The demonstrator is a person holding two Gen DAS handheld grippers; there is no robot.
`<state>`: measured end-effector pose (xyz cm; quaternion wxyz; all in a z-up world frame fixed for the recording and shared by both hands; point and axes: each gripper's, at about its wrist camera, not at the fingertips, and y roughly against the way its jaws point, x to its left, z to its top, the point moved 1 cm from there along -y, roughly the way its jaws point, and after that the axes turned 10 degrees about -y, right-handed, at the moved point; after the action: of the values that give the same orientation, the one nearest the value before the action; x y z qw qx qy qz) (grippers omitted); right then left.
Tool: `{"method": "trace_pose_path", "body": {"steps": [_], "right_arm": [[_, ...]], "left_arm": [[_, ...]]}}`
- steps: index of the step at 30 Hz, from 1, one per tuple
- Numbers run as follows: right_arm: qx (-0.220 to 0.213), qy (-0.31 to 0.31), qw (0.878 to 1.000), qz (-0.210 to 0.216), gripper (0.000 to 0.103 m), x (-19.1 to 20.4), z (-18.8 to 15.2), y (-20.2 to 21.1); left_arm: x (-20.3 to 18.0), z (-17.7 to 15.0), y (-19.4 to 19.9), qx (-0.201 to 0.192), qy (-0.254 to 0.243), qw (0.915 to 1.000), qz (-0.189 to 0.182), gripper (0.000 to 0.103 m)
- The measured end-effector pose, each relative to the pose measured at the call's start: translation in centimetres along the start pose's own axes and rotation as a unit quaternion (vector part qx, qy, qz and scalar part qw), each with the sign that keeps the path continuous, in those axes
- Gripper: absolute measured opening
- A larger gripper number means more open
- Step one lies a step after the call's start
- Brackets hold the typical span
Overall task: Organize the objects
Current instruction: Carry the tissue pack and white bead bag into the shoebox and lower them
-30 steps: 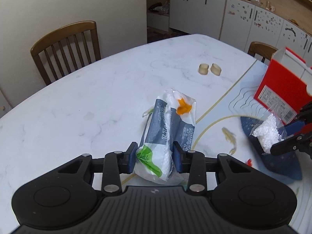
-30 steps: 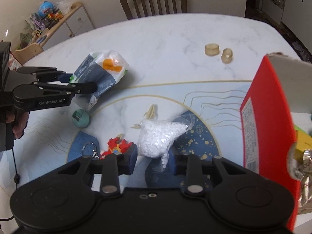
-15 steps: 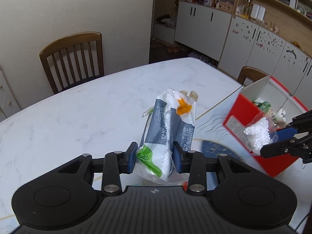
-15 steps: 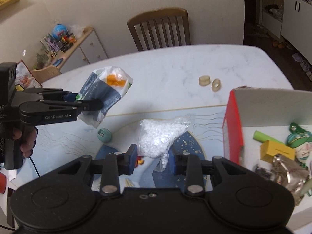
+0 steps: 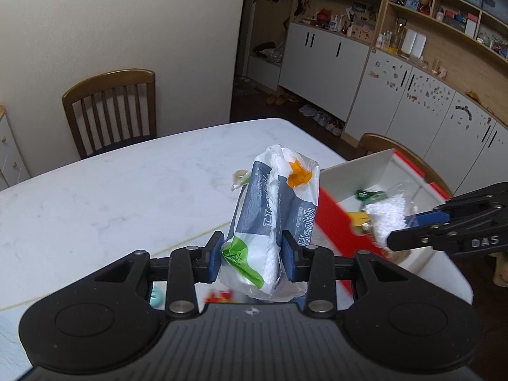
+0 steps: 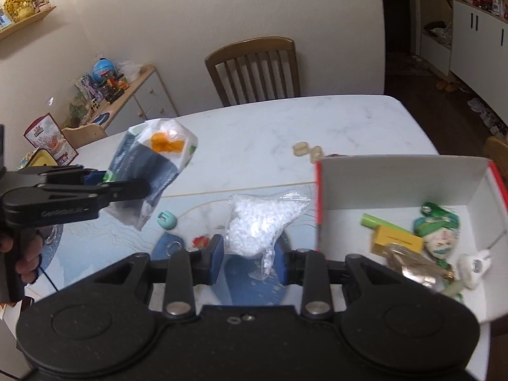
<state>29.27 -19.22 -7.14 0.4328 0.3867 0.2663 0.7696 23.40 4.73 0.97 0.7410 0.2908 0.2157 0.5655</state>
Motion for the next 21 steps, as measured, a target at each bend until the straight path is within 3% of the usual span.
{"method": "trace_pose_path", "body": {"steps": [13, 21], "right_arm": [[-0.002, 0.013, 1.0, -0.018, 0.032, -5.8, 0.2, 4.3], [-0.002, 0.008, 1.0, -0.007, 0.032, -10.7, 0.5, 5.9]], "left_arm": [[-9.3, 2.5, -1.3, 0.008, -0.012, 0.9998, -0.012, 0.037], [-13.9, 4.3, -4.0, 0.02, -0.011, 0.9995, -0.022, 0.037]]}}
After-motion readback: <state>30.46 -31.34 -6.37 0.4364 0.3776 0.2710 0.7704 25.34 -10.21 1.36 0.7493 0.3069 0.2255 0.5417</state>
